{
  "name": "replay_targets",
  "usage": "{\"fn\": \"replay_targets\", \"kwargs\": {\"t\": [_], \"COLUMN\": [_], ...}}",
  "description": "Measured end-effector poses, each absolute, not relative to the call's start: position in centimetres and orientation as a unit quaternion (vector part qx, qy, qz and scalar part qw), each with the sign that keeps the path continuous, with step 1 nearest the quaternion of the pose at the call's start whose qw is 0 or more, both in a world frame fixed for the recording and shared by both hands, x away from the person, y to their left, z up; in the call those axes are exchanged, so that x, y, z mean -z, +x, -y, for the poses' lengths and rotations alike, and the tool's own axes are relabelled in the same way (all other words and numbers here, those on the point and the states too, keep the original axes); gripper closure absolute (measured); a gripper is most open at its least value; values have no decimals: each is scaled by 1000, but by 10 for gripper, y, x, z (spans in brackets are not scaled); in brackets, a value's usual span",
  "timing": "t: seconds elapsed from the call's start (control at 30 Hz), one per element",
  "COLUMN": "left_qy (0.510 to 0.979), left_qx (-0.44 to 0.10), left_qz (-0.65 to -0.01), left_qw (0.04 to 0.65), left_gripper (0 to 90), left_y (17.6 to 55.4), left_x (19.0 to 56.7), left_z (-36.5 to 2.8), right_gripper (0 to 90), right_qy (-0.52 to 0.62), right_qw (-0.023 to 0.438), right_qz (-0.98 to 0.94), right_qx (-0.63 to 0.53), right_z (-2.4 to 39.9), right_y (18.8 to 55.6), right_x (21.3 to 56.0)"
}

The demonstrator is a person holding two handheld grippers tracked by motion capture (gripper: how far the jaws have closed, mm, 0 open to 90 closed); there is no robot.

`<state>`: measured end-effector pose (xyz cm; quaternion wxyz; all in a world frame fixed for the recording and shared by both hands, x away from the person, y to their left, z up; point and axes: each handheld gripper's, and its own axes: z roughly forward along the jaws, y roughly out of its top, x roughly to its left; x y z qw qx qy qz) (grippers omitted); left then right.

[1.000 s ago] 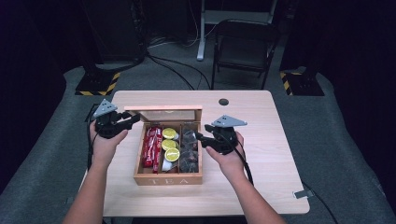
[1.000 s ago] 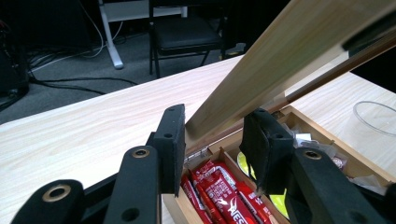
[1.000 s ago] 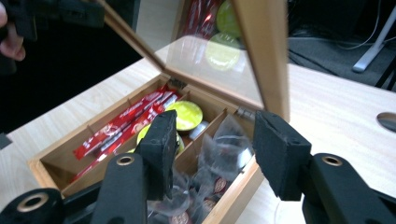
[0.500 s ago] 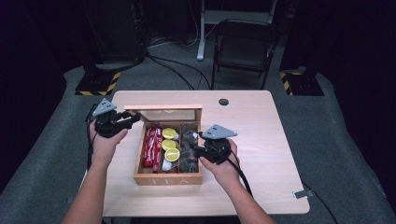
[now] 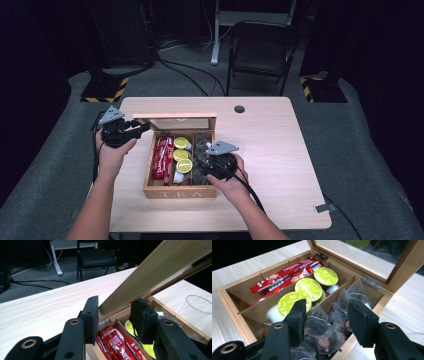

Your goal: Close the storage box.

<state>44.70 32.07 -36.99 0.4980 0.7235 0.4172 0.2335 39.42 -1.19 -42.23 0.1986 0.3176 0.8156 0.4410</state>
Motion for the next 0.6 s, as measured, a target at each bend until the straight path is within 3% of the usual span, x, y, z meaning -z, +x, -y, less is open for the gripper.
{"fn": "replay_targets", "kwargs": {"t": [0.6], "left_qy": [724], "left_qx": [-234], "left_qz": [-417], "left_qw": [497], "left_gripper": [588], "left_y": [446], "left_x": [370], "left_z": [-321], "right_gripper": [537], "right_qy": [325], "right_qw": [173], "right_qz": [-826], "right_qx": [-428], "right_z": [5], "right_y": [405], "right_x": [438]}}
